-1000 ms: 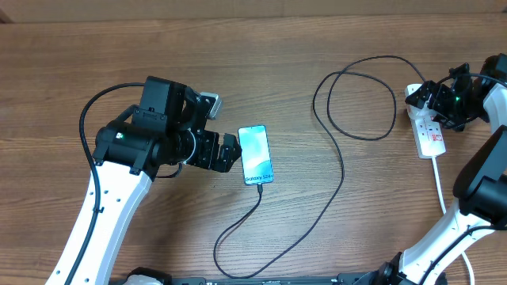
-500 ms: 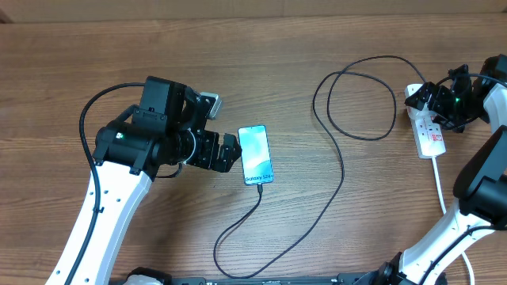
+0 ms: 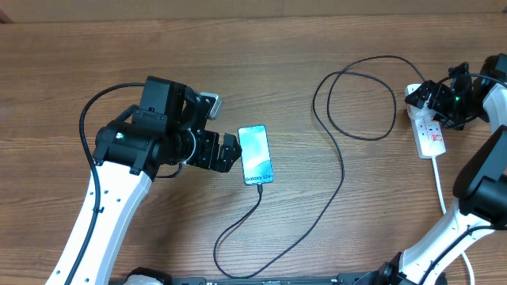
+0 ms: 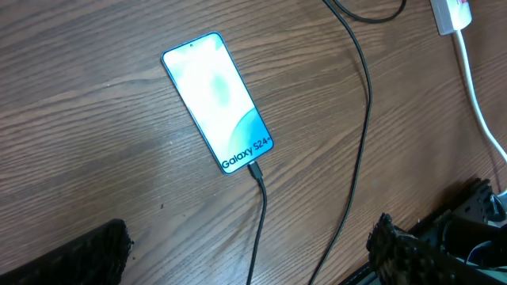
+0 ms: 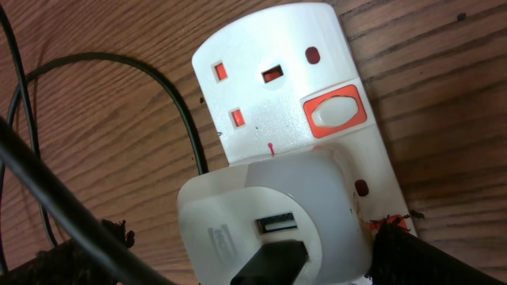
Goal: Plug charger to phone and switch on socket
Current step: 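Press the orange switch beside the charger with the right gripper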
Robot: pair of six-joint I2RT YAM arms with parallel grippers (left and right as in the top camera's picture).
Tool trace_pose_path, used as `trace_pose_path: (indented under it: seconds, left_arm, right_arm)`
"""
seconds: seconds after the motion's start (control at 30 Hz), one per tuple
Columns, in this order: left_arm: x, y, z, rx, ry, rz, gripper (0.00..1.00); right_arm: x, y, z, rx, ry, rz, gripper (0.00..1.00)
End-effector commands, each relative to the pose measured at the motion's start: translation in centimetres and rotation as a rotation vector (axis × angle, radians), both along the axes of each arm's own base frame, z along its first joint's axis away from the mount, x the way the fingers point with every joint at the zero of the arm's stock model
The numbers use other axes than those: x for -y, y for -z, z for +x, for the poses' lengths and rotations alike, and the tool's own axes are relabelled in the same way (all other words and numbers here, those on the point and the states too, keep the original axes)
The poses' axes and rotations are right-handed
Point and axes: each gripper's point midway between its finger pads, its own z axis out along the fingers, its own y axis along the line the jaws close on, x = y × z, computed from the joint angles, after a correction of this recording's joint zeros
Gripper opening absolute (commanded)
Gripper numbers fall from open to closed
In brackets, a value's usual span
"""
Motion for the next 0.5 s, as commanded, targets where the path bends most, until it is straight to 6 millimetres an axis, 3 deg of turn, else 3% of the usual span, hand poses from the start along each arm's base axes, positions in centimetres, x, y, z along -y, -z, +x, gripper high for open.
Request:
trace_pose_path:
  seconds: [0.0, 0.47]
  left_arm:
    - [0.5, -1.1, -0.2, 0.038, 0.033, -0.018, 1.00]
    - [0.5, -1.1, -0.2, 0.038, 0.033, -0.018, 0.99]
  right_arm:
    - [-1.6, 1.2, -0.1, -0.018, -0.029, 0.050, 1.00]
    - [-2.1, 2.7, -0.4, -0.045, -0.033, 0.095, 1.00]
